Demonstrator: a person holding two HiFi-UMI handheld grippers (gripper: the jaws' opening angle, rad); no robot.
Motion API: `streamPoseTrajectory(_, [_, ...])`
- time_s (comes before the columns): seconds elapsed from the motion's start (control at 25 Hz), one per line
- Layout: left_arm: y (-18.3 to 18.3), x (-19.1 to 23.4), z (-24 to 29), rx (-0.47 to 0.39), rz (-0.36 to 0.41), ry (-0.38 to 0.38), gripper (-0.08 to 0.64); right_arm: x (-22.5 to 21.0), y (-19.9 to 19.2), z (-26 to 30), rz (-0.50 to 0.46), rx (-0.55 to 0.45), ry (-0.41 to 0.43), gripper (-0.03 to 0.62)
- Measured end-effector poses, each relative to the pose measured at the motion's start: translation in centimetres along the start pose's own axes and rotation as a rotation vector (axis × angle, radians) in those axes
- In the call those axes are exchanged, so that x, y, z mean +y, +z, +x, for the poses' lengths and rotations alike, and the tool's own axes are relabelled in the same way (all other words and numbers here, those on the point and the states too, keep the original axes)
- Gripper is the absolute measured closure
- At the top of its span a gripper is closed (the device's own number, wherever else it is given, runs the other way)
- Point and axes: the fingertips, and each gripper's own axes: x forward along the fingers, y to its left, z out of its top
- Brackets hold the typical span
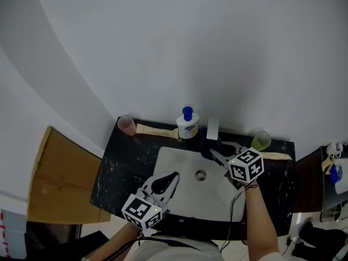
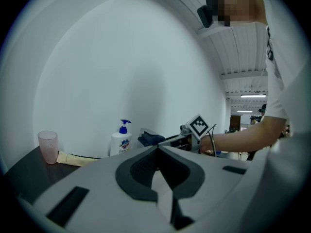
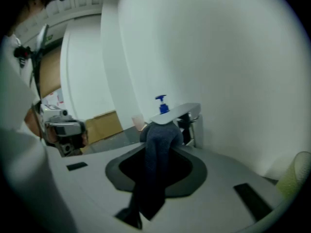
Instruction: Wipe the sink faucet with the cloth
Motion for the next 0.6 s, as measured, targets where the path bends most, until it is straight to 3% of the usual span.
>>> streamPoseTrajectory(0.08, [0.0,0.0,0.0,0.002,0.002,-0.001,0.558,2.3,-0.5,0.2,-0.028,0.027,0.096,0.500])
streamPoseTrajectory(0.24, [0.1,-0.2,0.3,0.000,0.007,-0.007,0.558,2.7,-0.8,0.9,-0.037,0.046,0.120,0.500])
streamPoseTrajectory(0.6, [-0.1,-0.9,0.5,0.004,-0.001,-0.015,0.558,-2.9,0.8,1.5,0.071,-0.022,-0.085,0.499])
